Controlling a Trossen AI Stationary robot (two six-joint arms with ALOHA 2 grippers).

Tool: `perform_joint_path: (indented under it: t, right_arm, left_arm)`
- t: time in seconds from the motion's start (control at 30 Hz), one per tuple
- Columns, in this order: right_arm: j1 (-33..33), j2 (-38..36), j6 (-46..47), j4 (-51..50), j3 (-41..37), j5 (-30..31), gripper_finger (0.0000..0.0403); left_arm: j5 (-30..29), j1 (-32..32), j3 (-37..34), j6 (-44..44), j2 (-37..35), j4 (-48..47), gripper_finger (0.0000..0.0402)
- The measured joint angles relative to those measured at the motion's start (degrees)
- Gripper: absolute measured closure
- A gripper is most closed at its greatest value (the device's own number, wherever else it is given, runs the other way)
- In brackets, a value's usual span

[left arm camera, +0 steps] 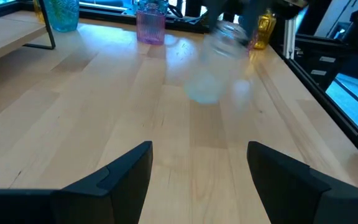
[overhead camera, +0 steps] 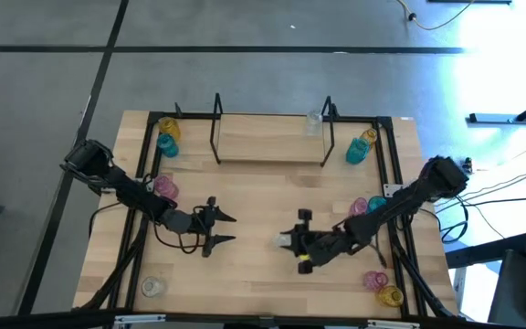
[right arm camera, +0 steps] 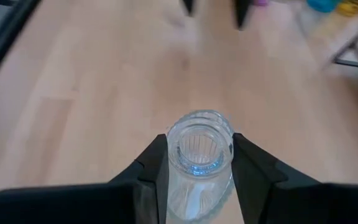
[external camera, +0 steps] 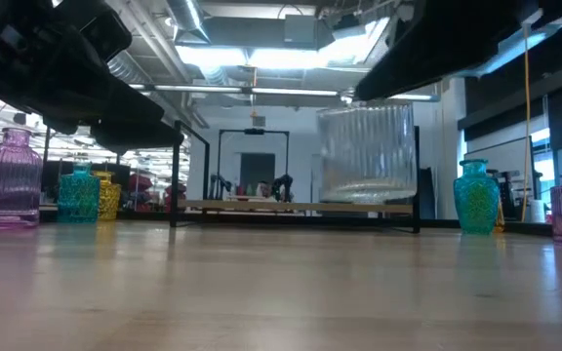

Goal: Sort vases onto shelf
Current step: Put the right transparent vase on the shelf aligned with the other transparent vase

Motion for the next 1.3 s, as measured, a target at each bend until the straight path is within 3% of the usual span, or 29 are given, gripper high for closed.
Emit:
perform_joint_path:
  t: [0.43,1.13,1.3]
  right_arm:
    - [-11.76,-15.78,-9.59,-3.34,-6.8,-2.5,0.0285]
    - [-34.58,-16.37,-19.58,-3.2,-6.87,-14.75,0.0285]
    - [-35.22,-14.88,-17.0,-2.99,-6.87,-23.42,0.0285]
  left_arm:
    - [-0.27,0.28,-0.02,0.02,0.0,-0.02,0.0145]
    - [-0.22,0.37,-0.02,0.31,0.0,0.01,0.0145]
    - [-0.2,0.38,-0.02,0.32,0.0,0.01,0.0145]
